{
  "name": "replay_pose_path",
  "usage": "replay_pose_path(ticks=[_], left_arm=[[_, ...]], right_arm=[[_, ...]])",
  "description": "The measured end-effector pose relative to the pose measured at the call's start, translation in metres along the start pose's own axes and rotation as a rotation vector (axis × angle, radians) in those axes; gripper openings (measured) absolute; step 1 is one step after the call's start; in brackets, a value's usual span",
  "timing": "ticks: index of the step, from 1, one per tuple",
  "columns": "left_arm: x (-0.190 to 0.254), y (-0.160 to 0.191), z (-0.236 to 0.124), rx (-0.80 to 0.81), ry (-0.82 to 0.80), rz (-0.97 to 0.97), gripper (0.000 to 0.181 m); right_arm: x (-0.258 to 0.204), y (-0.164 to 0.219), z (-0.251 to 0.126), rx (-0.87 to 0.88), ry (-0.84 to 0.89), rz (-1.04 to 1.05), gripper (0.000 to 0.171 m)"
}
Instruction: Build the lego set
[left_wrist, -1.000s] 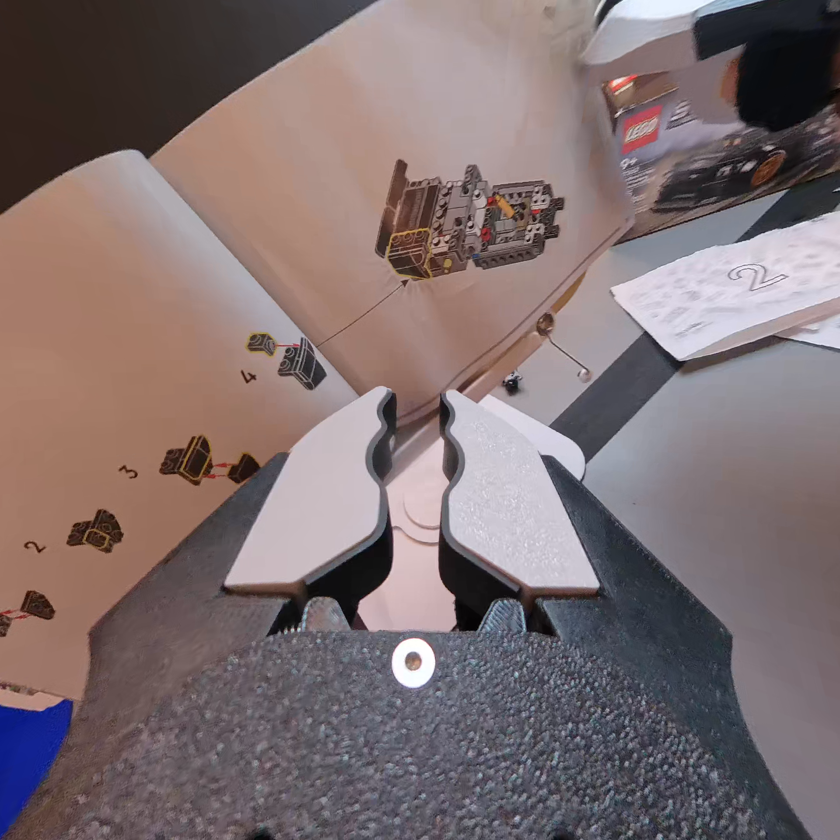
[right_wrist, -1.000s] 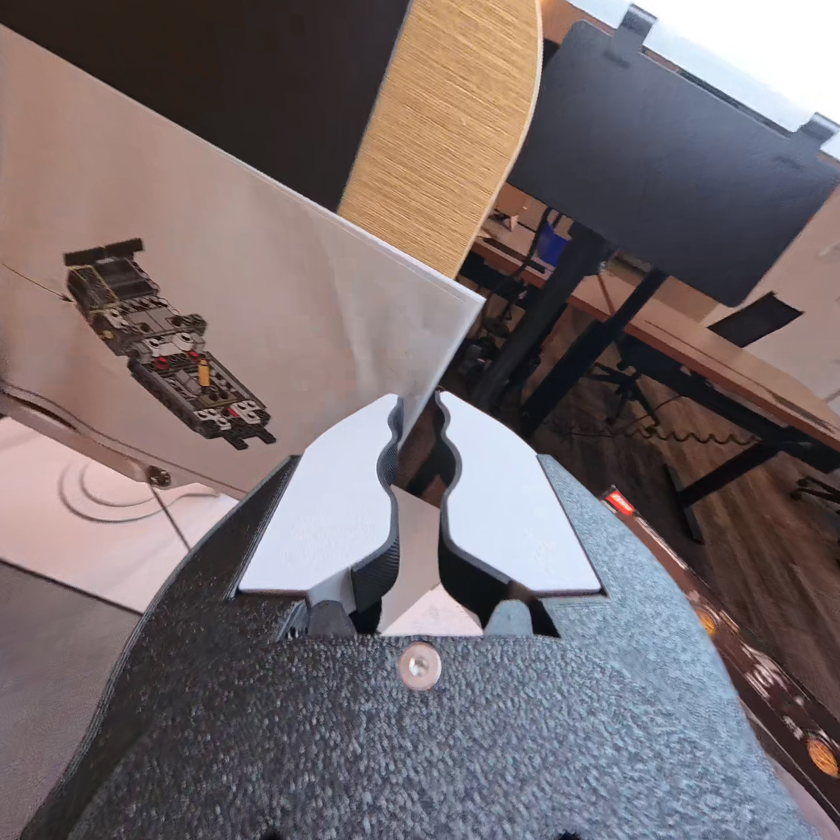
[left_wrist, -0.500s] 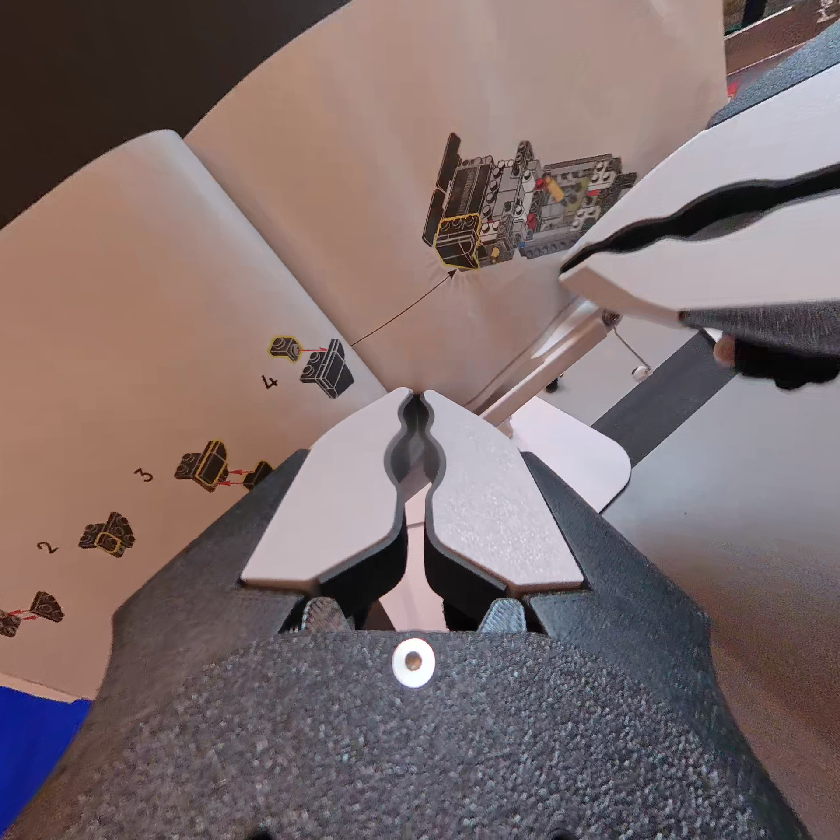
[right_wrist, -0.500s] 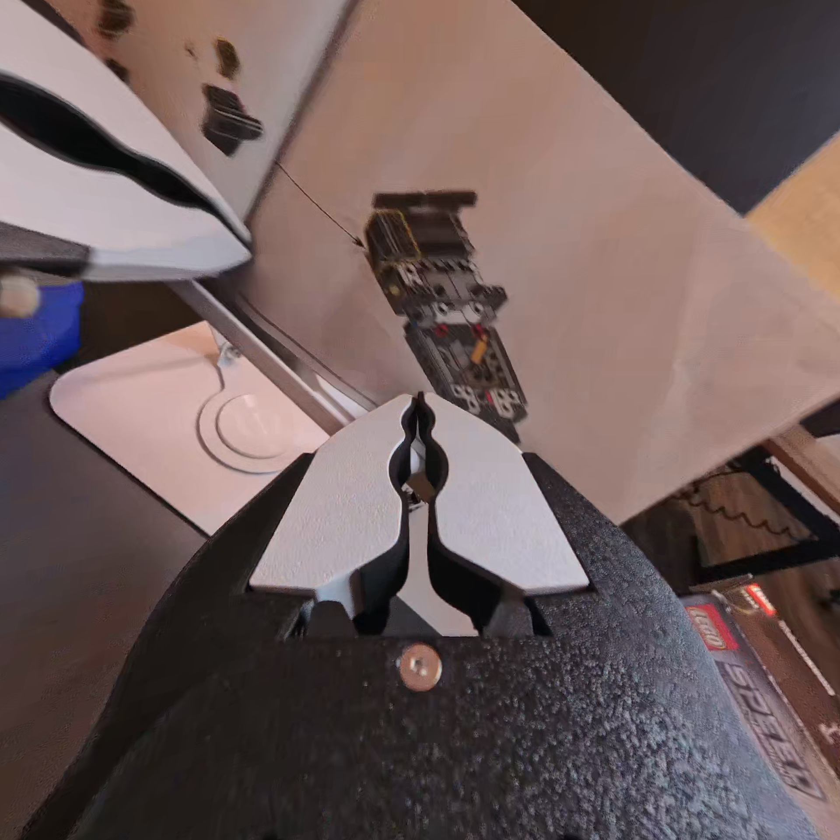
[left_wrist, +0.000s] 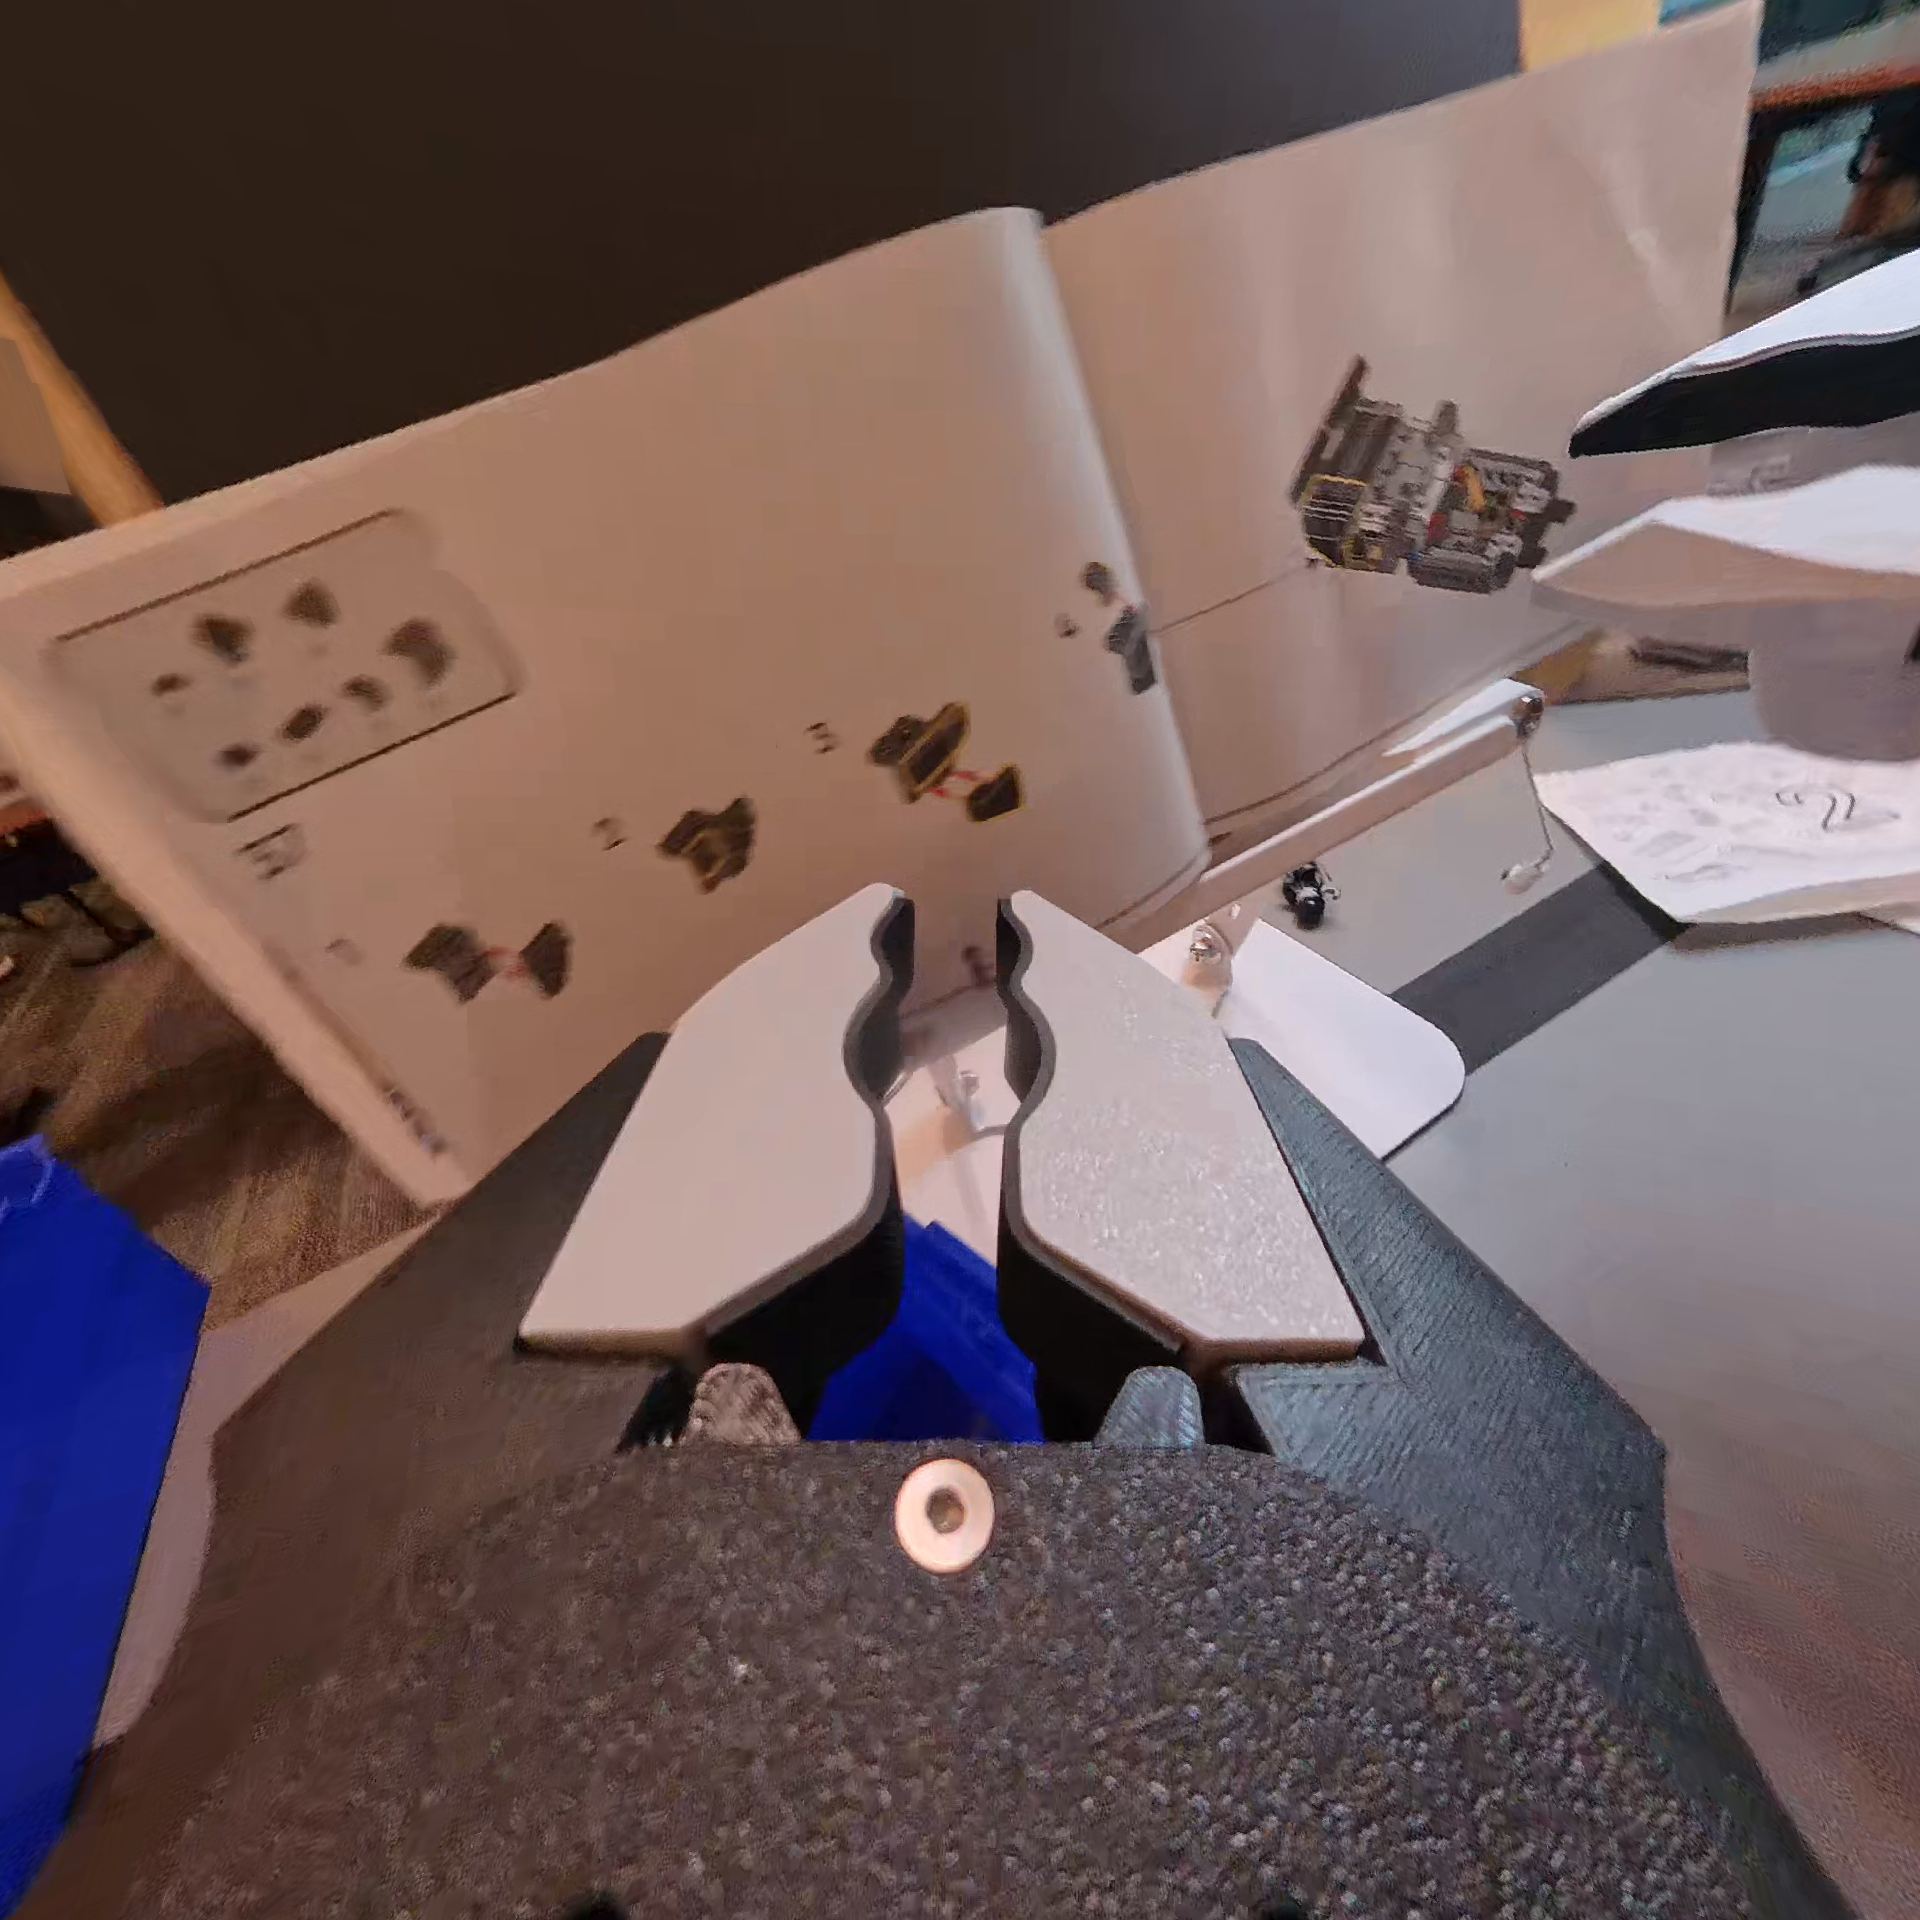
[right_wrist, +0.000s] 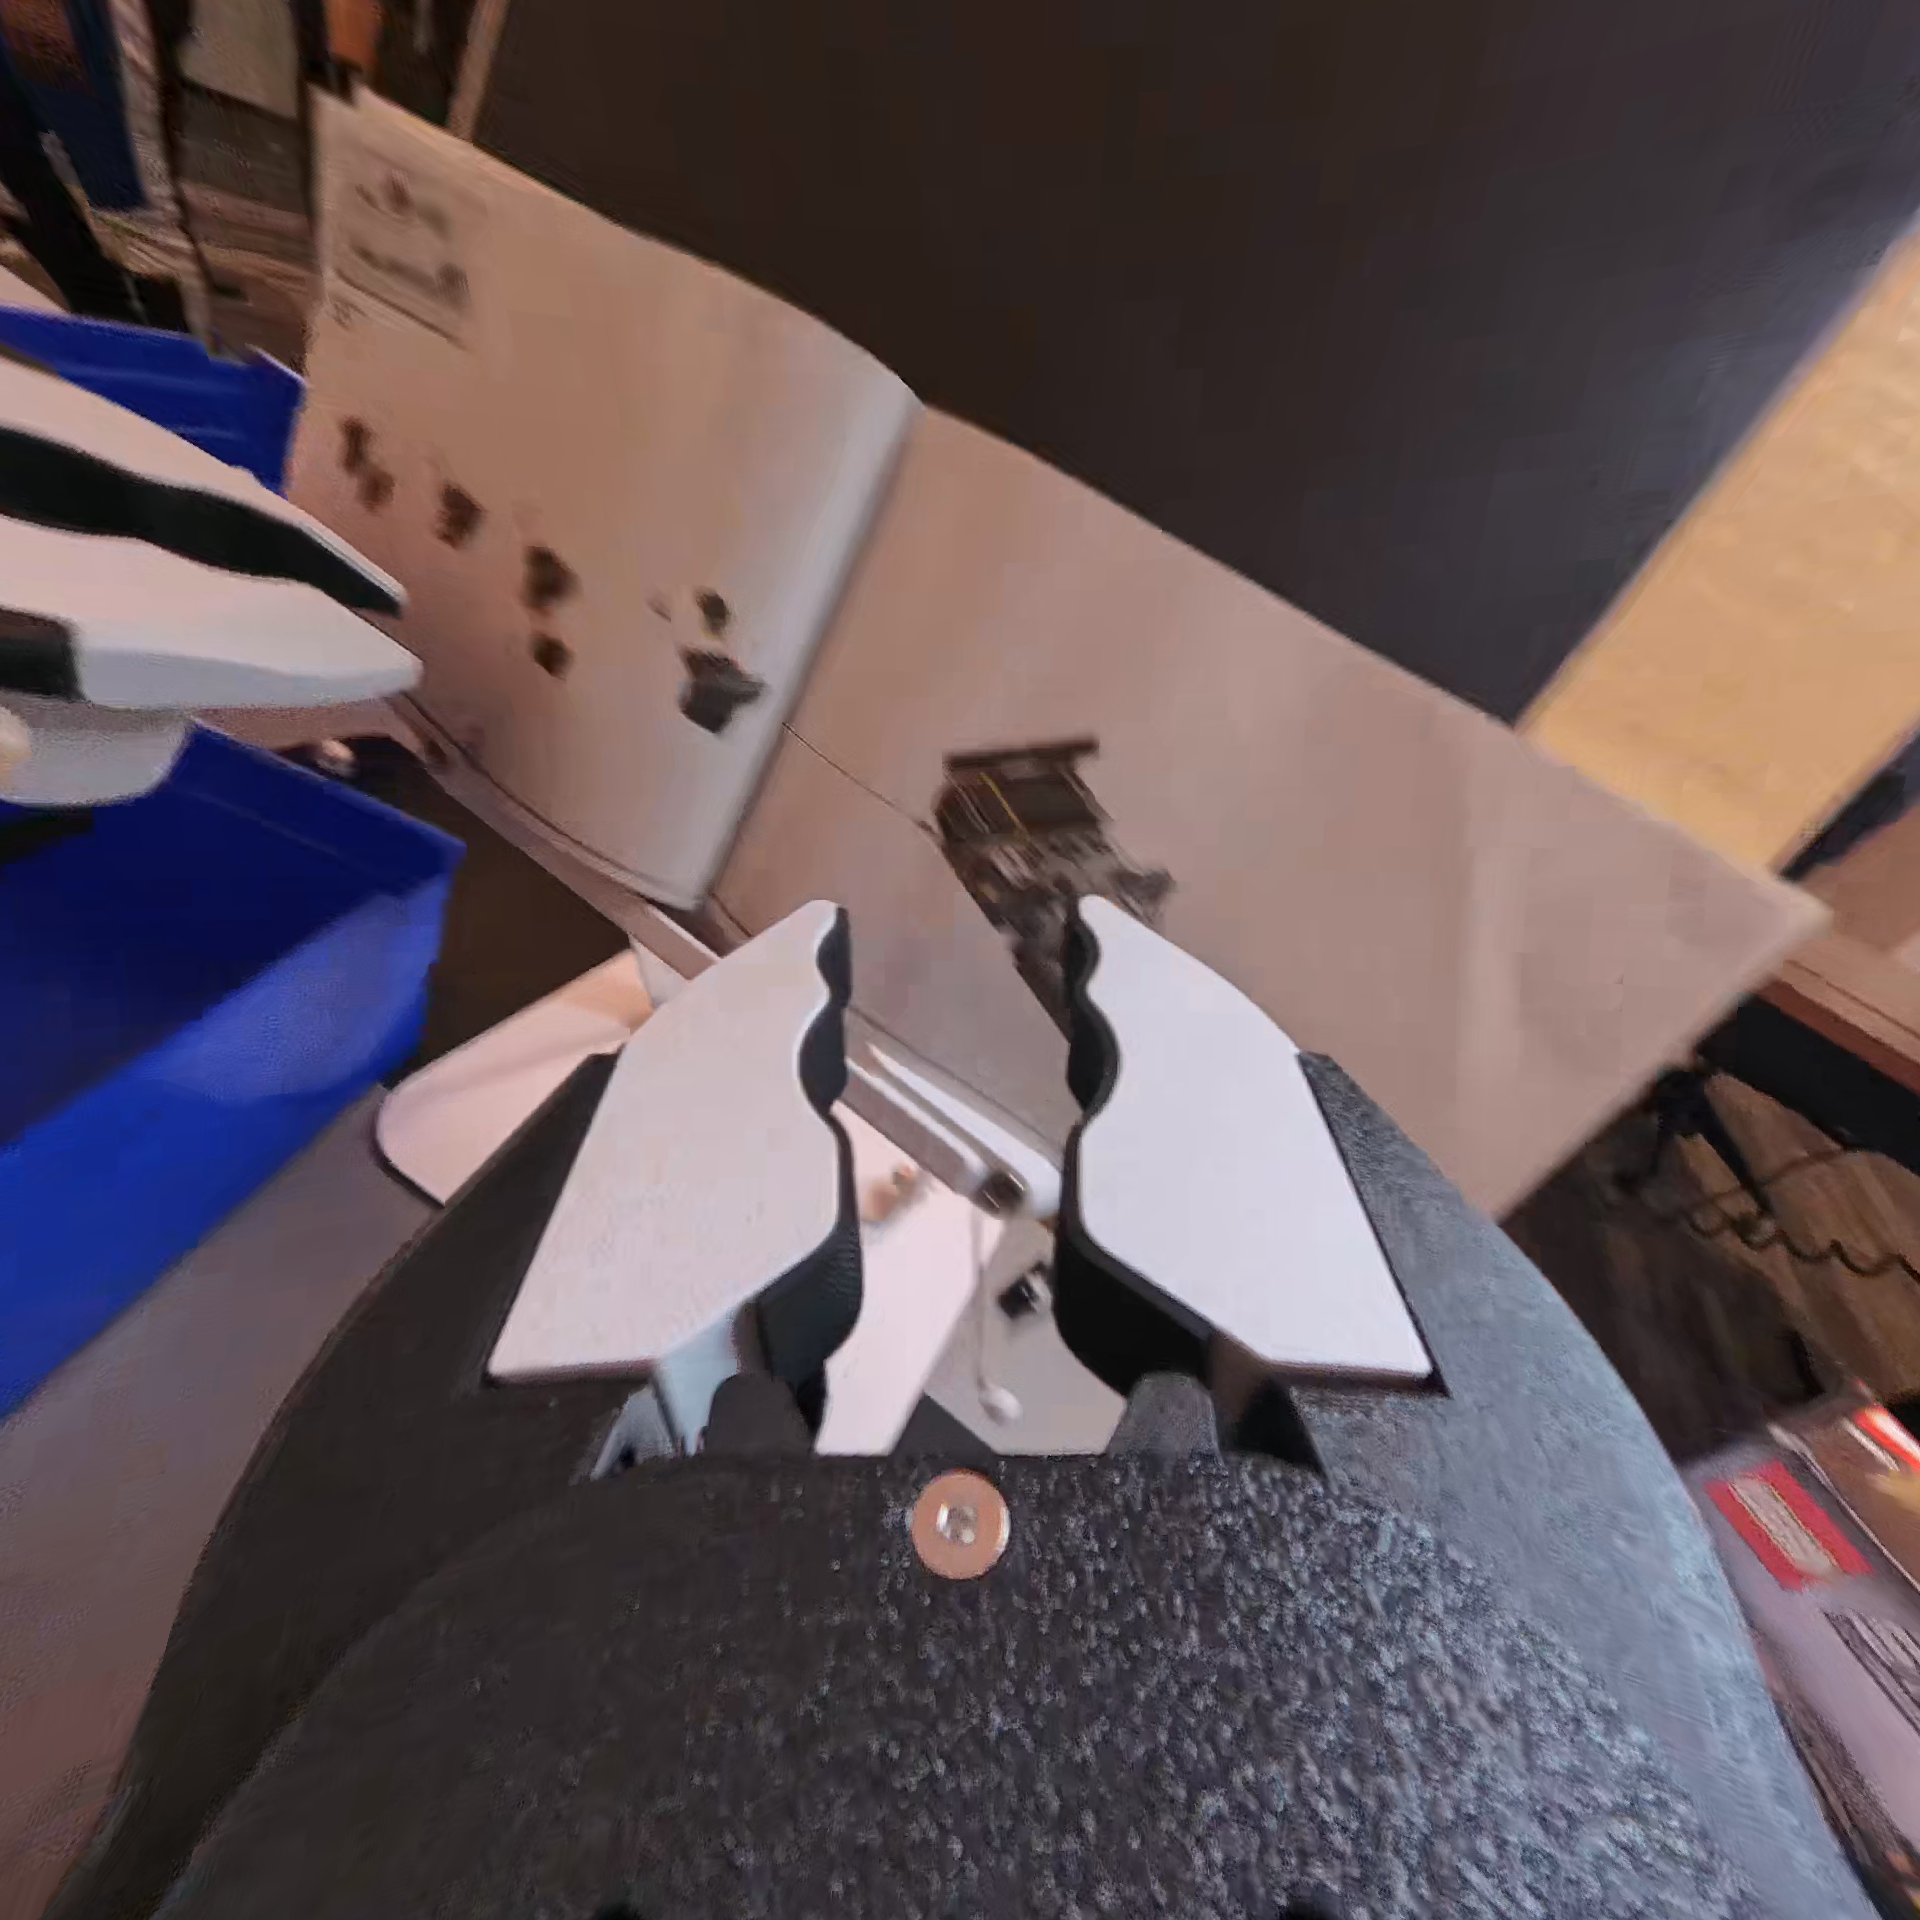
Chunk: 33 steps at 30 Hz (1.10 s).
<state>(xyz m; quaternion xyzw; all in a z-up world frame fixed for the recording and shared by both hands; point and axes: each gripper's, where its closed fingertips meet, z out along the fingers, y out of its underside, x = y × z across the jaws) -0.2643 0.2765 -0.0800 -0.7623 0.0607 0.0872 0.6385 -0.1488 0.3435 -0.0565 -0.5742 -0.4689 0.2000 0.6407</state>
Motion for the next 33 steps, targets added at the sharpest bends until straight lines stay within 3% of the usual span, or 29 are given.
replay_pose_path(ticks=[5, 8, 9, 14, 25, 31, 33], left_arm=[[-0.025, -0.001, -0.027, 0.069, -0.077, -0.068, 0.019], [-0.032, -0.003, -0.043, 0.120, -0.116, -0.069, 0.019], [-0.032, -0.003, -0.048, 0.123, -0.114, -0.071, 0.019], [-0.039, -0.003, -0.062, 0.126, -0.112, -0.050, 0.019], [-0.022, 0.001, -0.022, 0.019, 0.001, -0.079, 0.046], [-0.007, -0.001, 0.007, -0.070, 0.086, -0.028, 0.065], [0.011, -0.007, 0.012, -0.055, 0.153, -0.014, 0.057]], right_arm=[[-0.054, -0.042, 0.051, 0.001, 0.064, -0.076, 0.090], [-0.051, -0.039, 0.084, -0.063, 0.241, -0.181, 0.093], [-0.048, -0.036, 0.089, -0.073, 0.281, -0.215, 0.091], [-0.039, -0.045, 0.072, 0.032, 0.237, -0.147, 0.044], [-0.031, -0.027, 0.045, 0.100, -0.164, 0.175, 0.030], [-0.001, -0.012, 0.034, 0.138, -0.190, 0.396, 0.017], [0.003, -0.006, 0.032, 0.132, -0.197, 0.437, 0.017]])
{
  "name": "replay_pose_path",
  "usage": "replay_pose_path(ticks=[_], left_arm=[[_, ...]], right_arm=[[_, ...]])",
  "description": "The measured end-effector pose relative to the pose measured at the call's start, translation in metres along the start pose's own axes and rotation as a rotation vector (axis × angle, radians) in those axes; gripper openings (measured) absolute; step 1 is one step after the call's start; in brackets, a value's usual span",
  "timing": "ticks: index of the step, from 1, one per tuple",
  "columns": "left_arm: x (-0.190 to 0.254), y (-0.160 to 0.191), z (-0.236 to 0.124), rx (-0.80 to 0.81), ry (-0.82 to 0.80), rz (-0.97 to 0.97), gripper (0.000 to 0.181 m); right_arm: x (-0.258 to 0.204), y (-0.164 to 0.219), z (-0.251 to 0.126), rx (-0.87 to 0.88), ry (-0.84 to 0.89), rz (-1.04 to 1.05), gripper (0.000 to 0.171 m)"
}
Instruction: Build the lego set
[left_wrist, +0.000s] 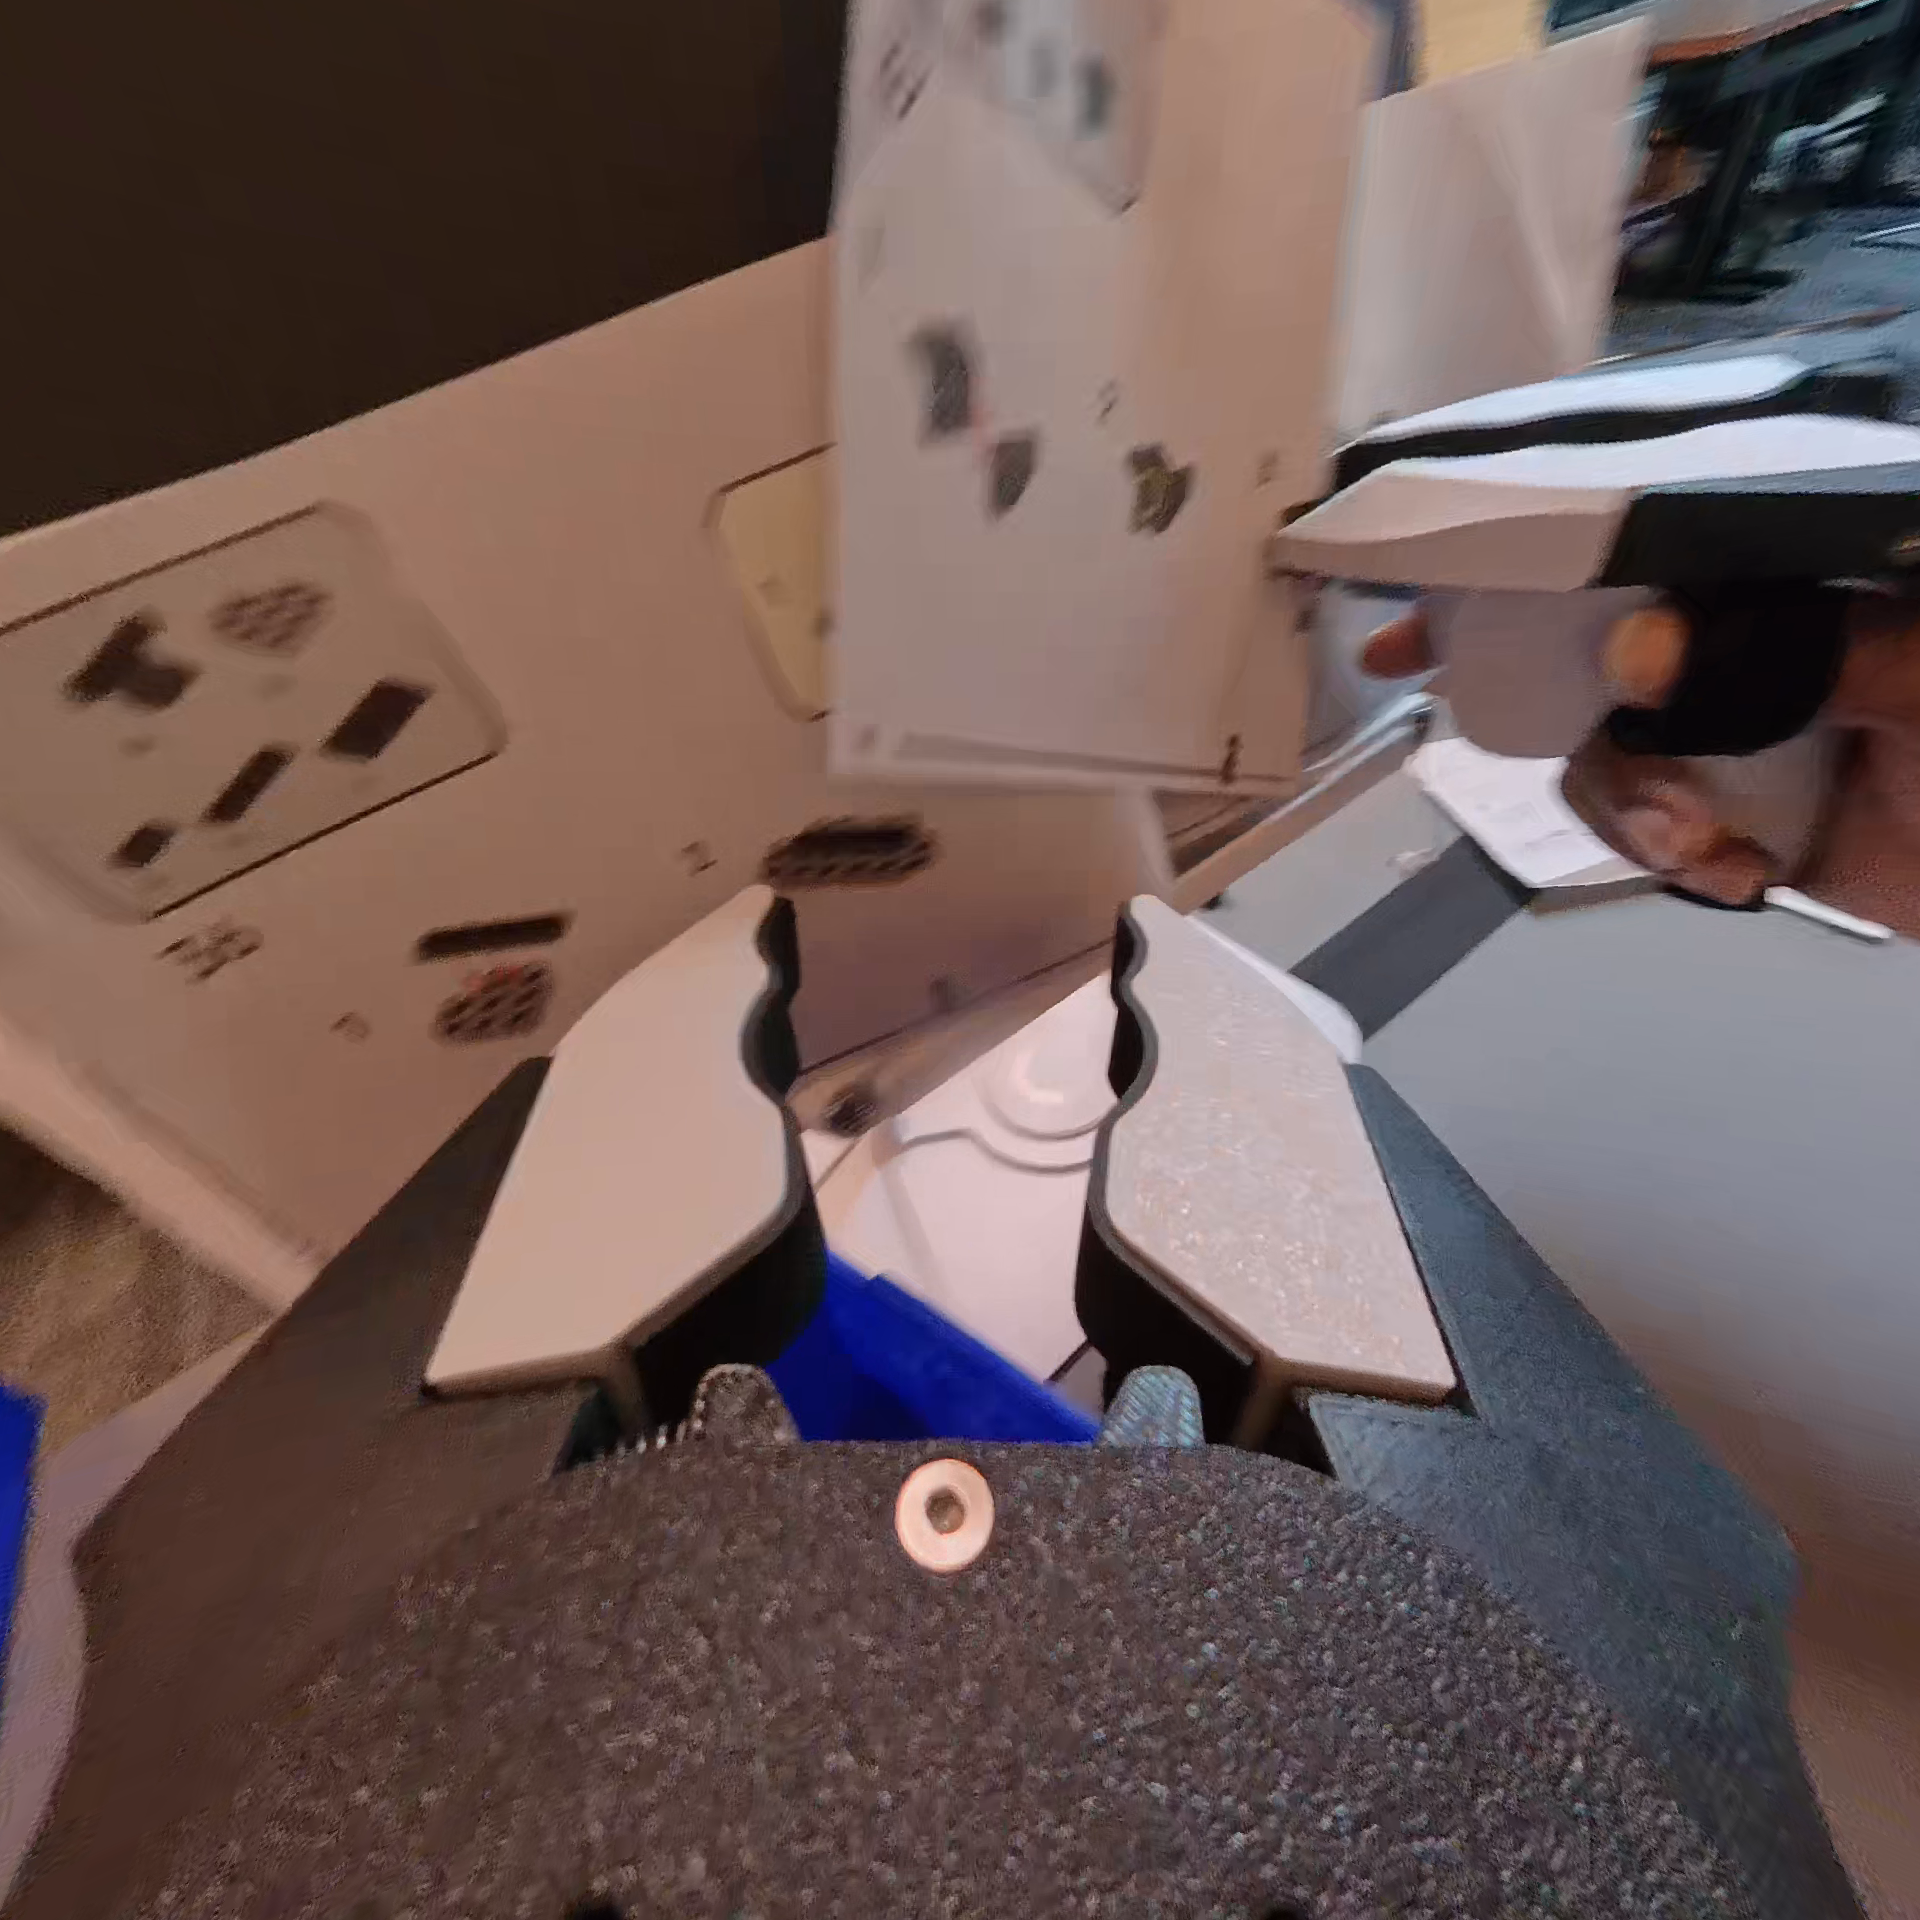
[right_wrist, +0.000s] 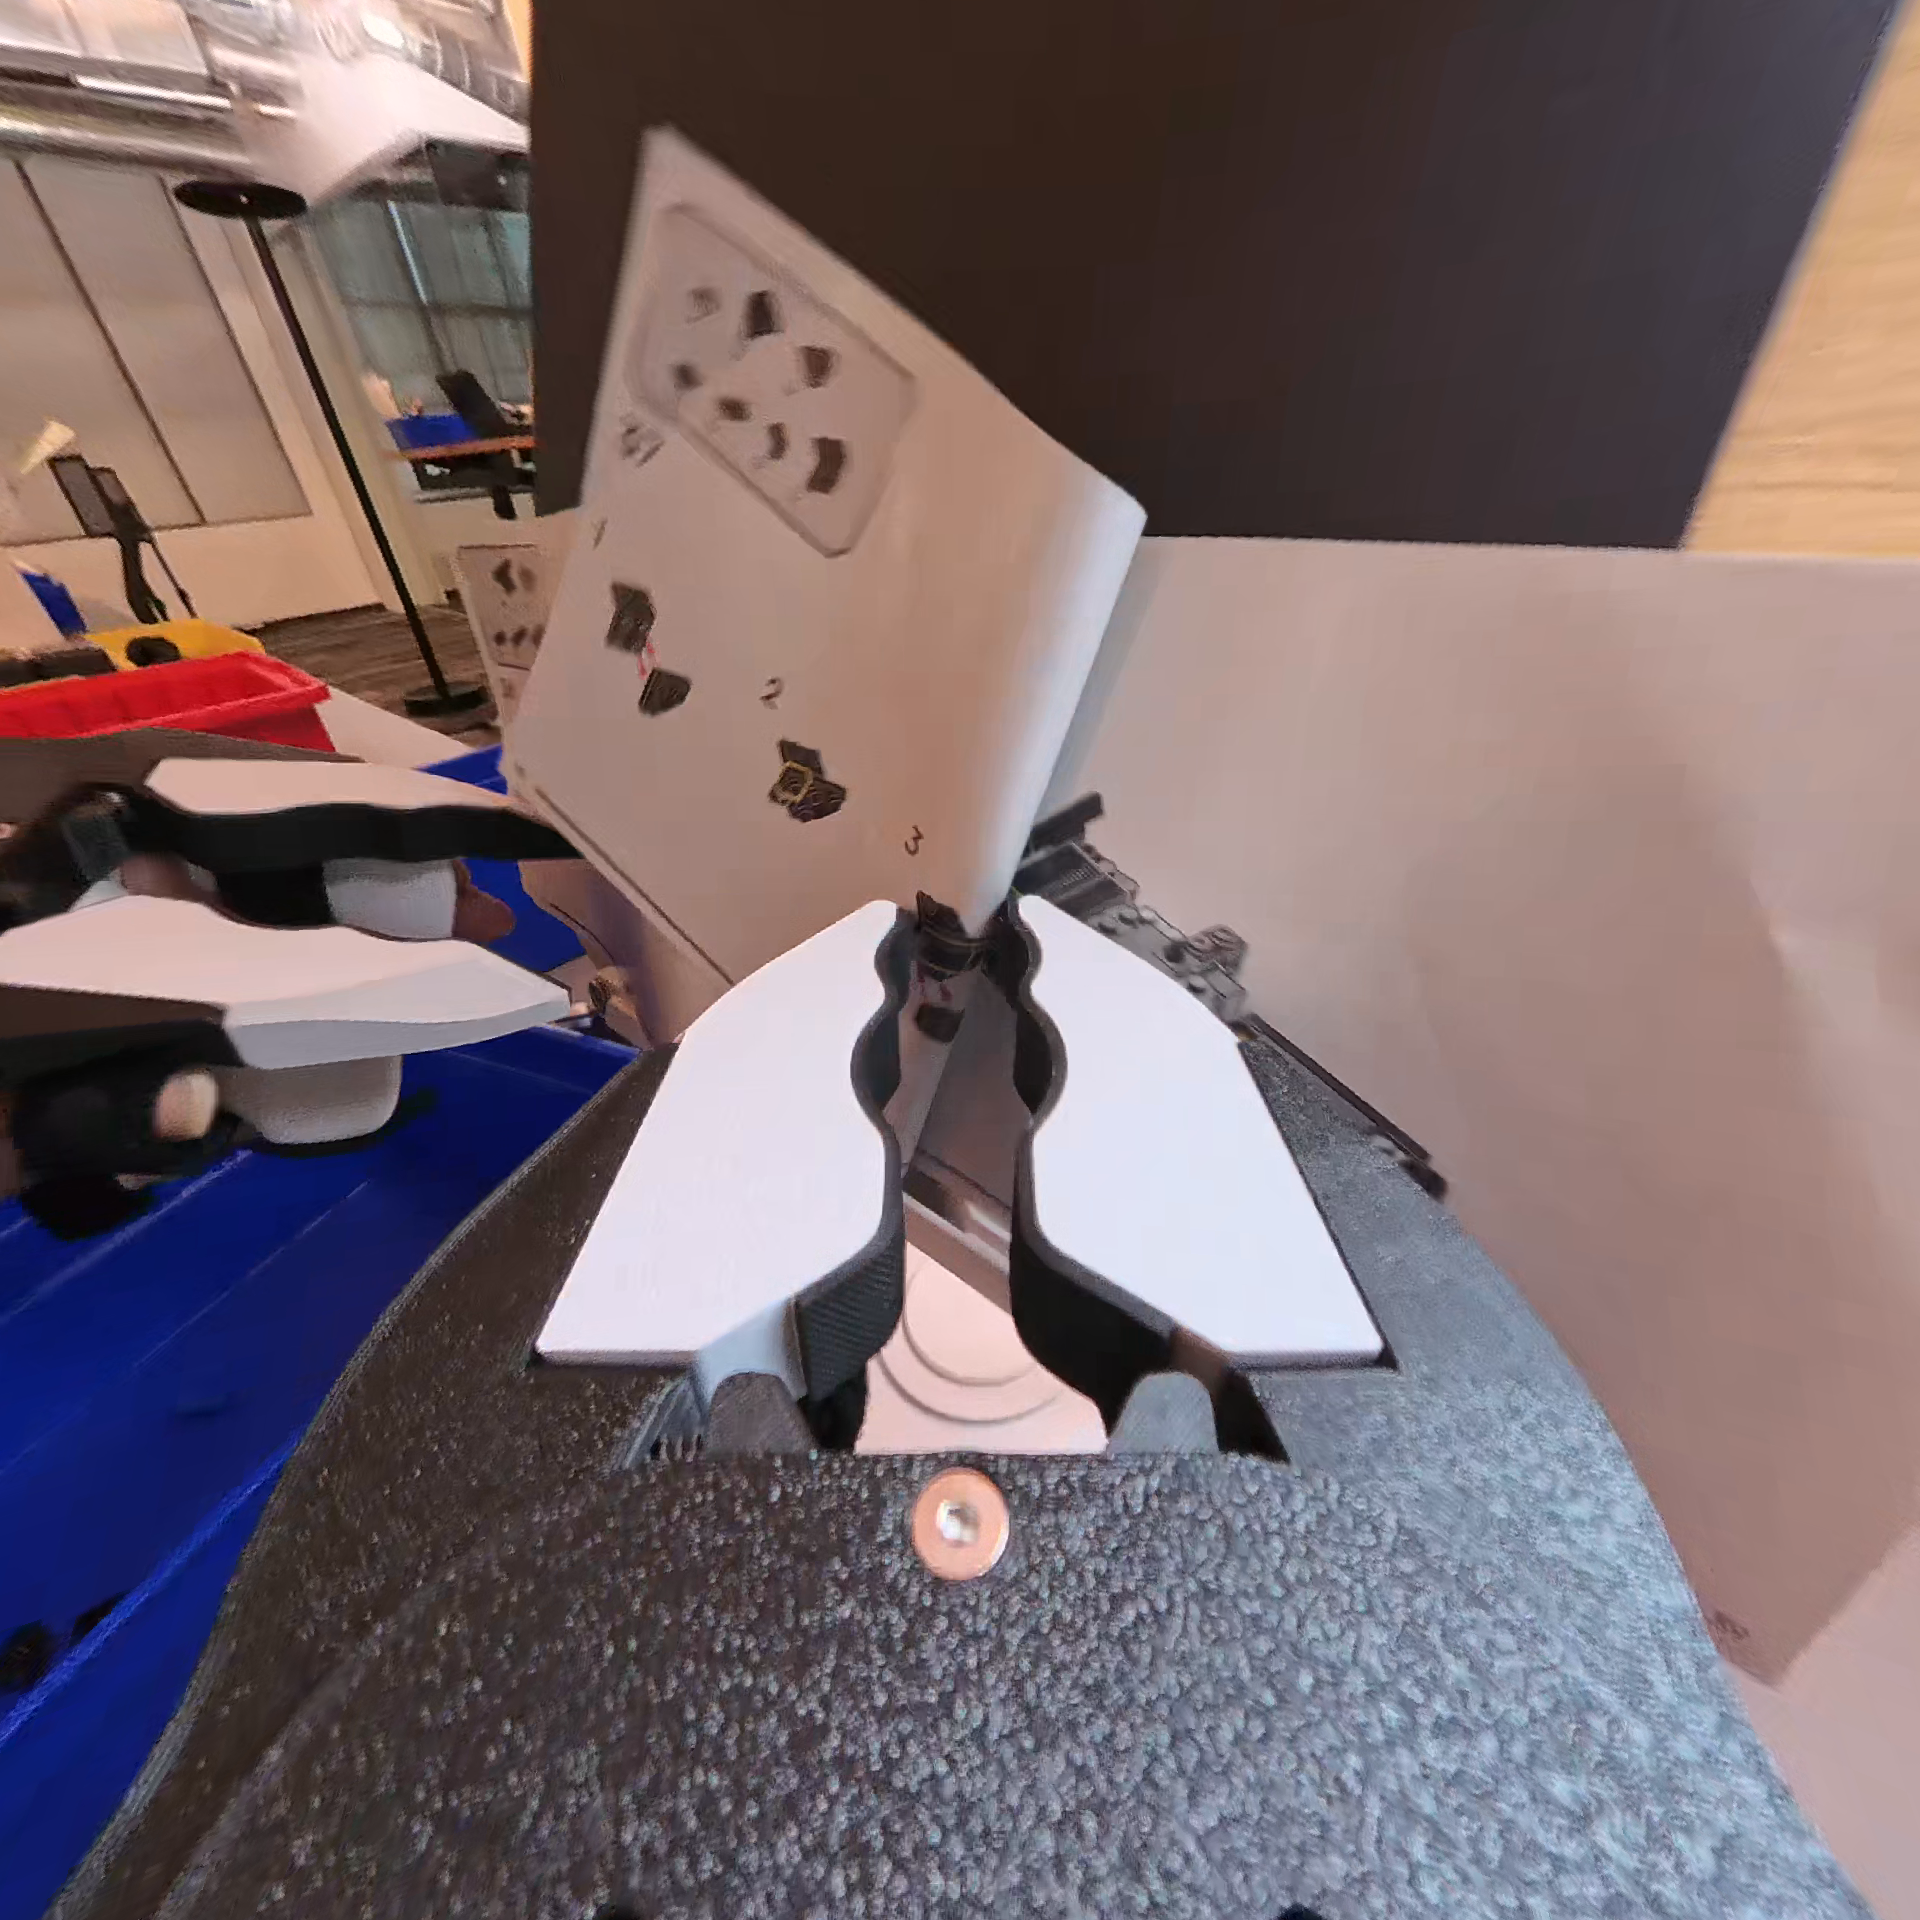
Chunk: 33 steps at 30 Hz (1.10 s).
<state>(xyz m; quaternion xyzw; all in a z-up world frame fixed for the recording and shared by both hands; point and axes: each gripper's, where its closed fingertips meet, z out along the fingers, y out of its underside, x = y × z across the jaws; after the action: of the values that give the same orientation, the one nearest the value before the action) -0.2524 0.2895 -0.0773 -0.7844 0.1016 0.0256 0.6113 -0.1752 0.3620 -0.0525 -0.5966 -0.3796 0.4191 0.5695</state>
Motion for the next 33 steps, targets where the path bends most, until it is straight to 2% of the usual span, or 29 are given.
replay_pose_path(ticks=[3, 6, 7, 11, 13, 15, 18, 21, 25, 28, 33], left_arm=[[0.033, -0.021, 0.007, 0.084, 0.068, 0.039, 0.042], [0.058, -0.037, 0.021, 0.122, 0.044, 0.122, 0.021], [0.068, -0.041, 0.026, 0.132, 0.055, 0.140, 0.013], [0.112, -0.049, 0.047, 0.141, 0.106, 0.188, 0.000], [0.131, -0.046, 0.058, 0.125, 0.131, 0.231, 0.002], [0.146, -0.037, 0.067, 0.089, 0.163, 0.258, 0.011], [0.152, -0.026, 0.069, 0.057, 0.195, 0.244, 0.021], [0.139, -0.026, 0.056, 0.084, 0.156, 0.184, 0.017], [0.091, -0.019, 0.038, 0.060, 0.009, 0.128, 0.008], [0.047, -0.008, 0.028, 0.012, -0.090, 0.082, 0.006], [-0.008, 0.012, 0.022, -0.049, -0.205, 0.057, 0.002]], right_arm=[[0.012, 0.003, -0.011, 0.000, 0.040, 0.014, 0.017], [0.029, 0.002, -0.030, 0.010, 0.119, 0.048, 0.017], [0.035, -0.003, -0.040, 0.040, 0.155, 0.065, 0.019], [0.024, -0.055, -0.096, 0.257, 0.161, 0.070, 0.038], [0.015, -0.084, -0.125, 0.361, 0.219, -0.029, 0.038], [-0.004, -0.099, -0.134, 0.388, 0.197, -0.127, 0.027], [-0.026, -0.079, -0.102, 0.193, 0.051, -0.202, 0.009], [-0.011, -0.024, -0.059, -0.060, 0.037, -0.242, 0.000], [0.027, 0.035, -0.034, -0.247, 0.186, -0.427, 0.000], [0.047, 0.049, -0.038, -0.275, 0.271, -0.501, 0.000], [0.069, 0.047, -0.053, -0.239, 0.344, -0.449, 0.000]])
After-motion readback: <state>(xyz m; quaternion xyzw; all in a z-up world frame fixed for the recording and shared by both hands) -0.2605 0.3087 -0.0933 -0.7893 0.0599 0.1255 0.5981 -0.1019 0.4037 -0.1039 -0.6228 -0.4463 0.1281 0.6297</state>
